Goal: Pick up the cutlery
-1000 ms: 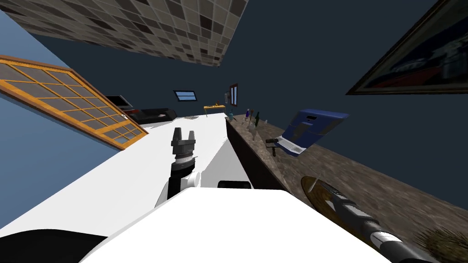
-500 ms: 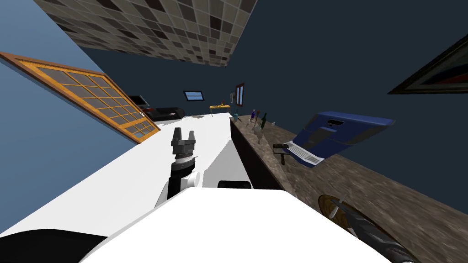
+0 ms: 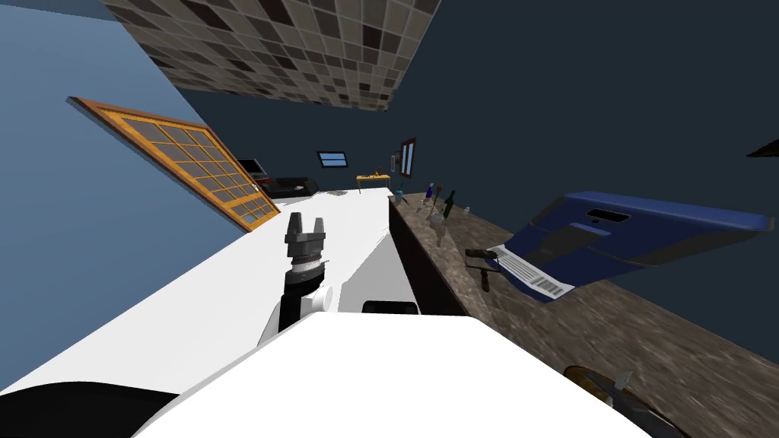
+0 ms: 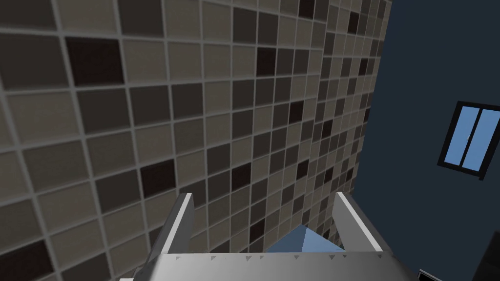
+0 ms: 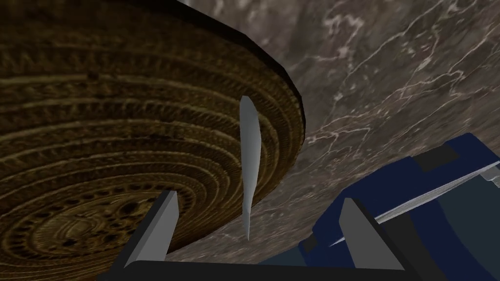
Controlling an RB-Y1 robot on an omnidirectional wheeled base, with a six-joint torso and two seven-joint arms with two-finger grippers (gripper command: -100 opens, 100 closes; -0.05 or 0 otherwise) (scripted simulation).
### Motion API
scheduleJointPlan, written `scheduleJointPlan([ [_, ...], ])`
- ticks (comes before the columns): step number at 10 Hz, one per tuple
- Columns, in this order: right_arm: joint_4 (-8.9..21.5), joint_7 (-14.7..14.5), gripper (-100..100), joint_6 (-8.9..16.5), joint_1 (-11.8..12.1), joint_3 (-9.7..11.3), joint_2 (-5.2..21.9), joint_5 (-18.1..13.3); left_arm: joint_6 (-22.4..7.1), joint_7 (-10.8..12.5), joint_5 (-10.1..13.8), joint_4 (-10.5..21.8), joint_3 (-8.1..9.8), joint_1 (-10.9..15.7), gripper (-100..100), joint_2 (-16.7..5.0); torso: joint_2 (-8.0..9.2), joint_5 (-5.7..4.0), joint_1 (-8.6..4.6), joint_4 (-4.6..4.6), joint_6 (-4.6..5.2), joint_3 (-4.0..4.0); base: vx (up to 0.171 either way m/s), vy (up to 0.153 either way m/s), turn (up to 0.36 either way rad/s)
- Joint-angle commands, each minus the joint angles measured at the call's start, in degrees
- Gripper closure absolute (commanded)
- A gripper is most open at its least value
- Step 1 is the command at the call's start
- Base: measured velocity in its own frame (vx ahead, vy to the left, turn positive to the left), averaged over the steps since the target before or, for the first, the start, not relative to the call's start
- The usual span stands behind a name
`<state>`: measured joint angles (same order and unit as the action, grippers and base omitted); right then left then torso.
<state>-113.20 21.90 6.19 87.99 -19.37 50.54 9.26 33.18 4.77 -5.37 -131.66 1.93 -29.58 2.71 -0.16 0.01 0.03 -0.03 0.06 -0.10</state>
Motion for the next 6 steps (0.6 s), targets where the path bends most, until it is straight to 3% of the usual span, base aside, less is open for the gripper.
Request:
scheduleJointPlan([
  [1,0.4,0.3,-100,2.9,2.4,0.5,1.0,-0.8,0.0,0.0,0.0,0.0,0.00,0.0,0,0.0,0.00,0.00,0.00,0.00,0.00,0.00,0.101,-0.019,0.226],
  [6,1.7,0.8,-100,8.2,5.8,1.9,2.8,-2.3,0.0,0.0,0.0,0.0,0.01,0.0,0,0.0,-0.05,0.01,0.03,-0.01,0.04,-0.03,0.078,-0.016,0.102],
])
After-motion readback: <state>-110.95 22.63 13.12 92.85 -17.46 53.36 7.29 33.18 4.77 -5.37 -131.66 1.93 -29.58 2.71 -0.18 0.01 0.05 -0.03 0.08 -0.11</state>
